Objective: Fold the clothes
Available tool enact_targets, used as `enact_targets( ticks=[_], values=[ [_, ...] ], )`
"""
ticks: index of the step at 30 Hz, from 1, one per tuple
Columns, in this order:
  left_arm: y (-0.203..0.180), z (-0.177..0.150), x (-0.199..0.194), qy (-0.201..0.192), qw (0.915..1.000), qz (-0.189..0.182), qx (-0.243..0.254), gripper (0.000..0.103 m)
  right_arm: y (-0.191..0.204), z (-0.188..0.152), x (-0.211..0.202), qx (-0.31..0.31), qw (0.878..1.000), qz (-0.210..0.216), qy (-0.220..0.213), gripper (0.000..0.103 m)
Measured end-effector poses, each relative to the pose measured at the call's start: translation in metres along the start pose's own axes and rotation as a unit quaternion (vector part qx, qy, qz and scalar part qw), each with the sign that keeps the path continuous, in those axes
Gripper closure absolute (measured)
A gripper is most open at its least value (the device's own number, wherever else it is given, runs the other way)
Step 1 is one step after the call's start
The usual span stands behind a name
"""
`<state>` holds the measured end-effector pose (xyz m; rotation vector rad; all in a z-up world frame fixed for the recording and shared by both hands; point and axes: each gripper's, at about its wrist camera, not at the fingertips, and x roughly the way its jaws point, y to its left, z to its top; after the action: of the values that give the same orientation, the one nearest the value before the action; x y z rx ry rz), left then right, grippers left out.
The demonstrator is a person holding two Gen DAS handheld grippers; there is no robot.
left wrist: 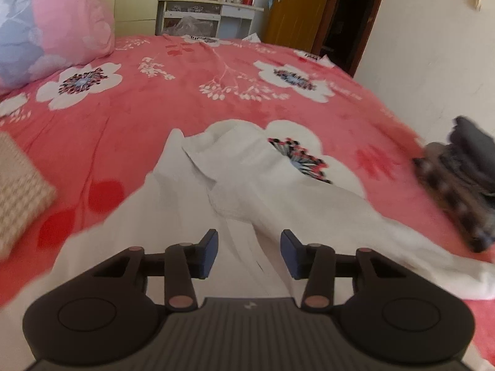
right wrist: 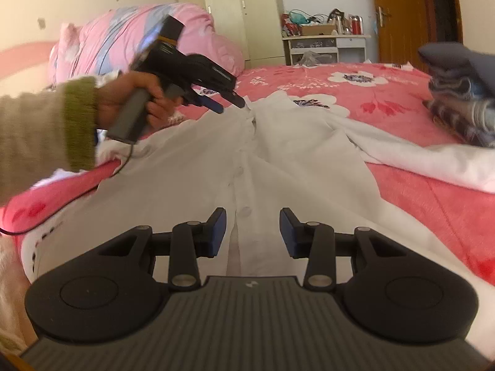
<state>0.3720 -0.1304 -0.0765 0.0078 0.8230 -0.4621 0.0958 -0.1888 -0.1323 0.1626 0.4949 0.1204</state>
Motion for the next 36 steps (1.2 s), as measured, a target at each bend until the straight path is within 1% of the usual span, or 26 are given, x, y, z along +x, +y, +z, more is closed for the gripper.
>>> enact_targets(
  ticks=[1, 4, 8, 10, 12, 13, 15, 16, 18, 20, 23, 25, 27, 31, 32, 33, 36],
  values=[
    [0.0, 0.005, 0.01, 0.002, 1.0, 0.006, 0.003, 0.06, -0.003, 0.0, 0.002, 0.009, 1.0, 0.003, -0.002, 0.066],
    [0.01, 0.022, 0.036, 0.019, 0.9996, 0.004, -0.019, 0.06, -0.01, 0.002, 0.005, 0.025, 1.0, 0.011, -0.005, 0.066],
    [0.025, 0.042, 0.064, 0.039, 0.9969, -0.012, -0.068, 0.06, -0.013, 0.003, 0.009, 0.03, 0.999, 0.028, -0.005, 0.066],
    [0.029, 0.047, 0.075, 0.05, 0.995, -0.013, -0.085, 0.063, -0.005, 0.004, 0.012, -0.001, 0.999, 0.034, 0.003, 0.066],
    [0.032, 0.051, 0.083, 0.058, 0.9933, -0.016, -0.099, 0.07, 0.004, 0.005, 0.015, -0.033, 0.999, 0.04, 0.011, 0.066],
    [0.032, 0.052, 0.084, 0.059, 0.993, -0.018, -0.1, 0.071, 0.008, 0.005, 0.017, -0.054, 0.998, 0.039, 0.02, 0.066],
    [0.031, 0.054, 0.086, 0.06, 0.9931, -0.022, -0.098, 0.078, 0.018, 0.005, 0.022, -0.1, 0.993, 0.036, 0.042, 0.066],
    [0.03, 0.055, 0.087, 0.061, 0.9934, -0.023, -0.094, 0.078, 0.022, 0.004, 0.024, -0.116, 0.991, 0.033, 0.05, 0.067],
    [0.027, 0.055, 0.088, 0.062, 0.9939, -0.024, -0.088, 0.082, 0.028, 0.003, 0.028, -0.149, 0.986, 0.027, 0.066, 0.072],
    [0.026, 0.055, 0.09, 0.062, 0.9938, -0.027, -0.088, 0.085, 0.03, 0.005, 0.033, -0.161, 0.984, 0.022, 0.079, 0.078],
    [0.024, 0.055, 0.093, 0.062, 0.9935, -0.03, -0.091, 0.087, 0.03, 0.008, 0.038, -0.16, 0.983, 0.011, 0.087, 0.084],
    [0.023, 0.055, 0.095, 0.061, 0.9935, -0.031, -0.091, 0.089, 0.03, 0.009, 0.042, -0.158, 0.983, 0.008, 0.097, 0.084],
    [0.022, 0.055, 0.097, 0.058, 0.9937, -0.032, -0.091, 0.093, 0.033, 0.007, 0.046, -0.172, 0.979, 0.006, 0.108, 0.084],
    [0.016, 0.057, 0.094, 0.046, 0.9951, -0.026, -0.083, 0.098, 0.037, 0.006, 0.045, -0.182, 0.977, 0.006, 0.114, 0.084],
    [0.013, 0.059, 0.09, 0.036, 0.9961, -0.024, -0.077, 0.099, 0.035, 0.007, 0.044, -0.176, 0.978, 0.005, 0.114, 0.089],
    [0.01, 0.062, 0.086, 0.028, 0.9965, -0.027, -0.074, 0.099, 0.033, 0.007, 0.042, -0.169, 0.979, 0.003, 0.115, 0.101],
    [0.001, 0.073, 0.073, 0.006, 0.9973, -0.038, -0.062, 0.099, 0.018, 0.014, 0.034, -0.103, 0.99, 0.01, 0.097, 0.101]
  ],
)
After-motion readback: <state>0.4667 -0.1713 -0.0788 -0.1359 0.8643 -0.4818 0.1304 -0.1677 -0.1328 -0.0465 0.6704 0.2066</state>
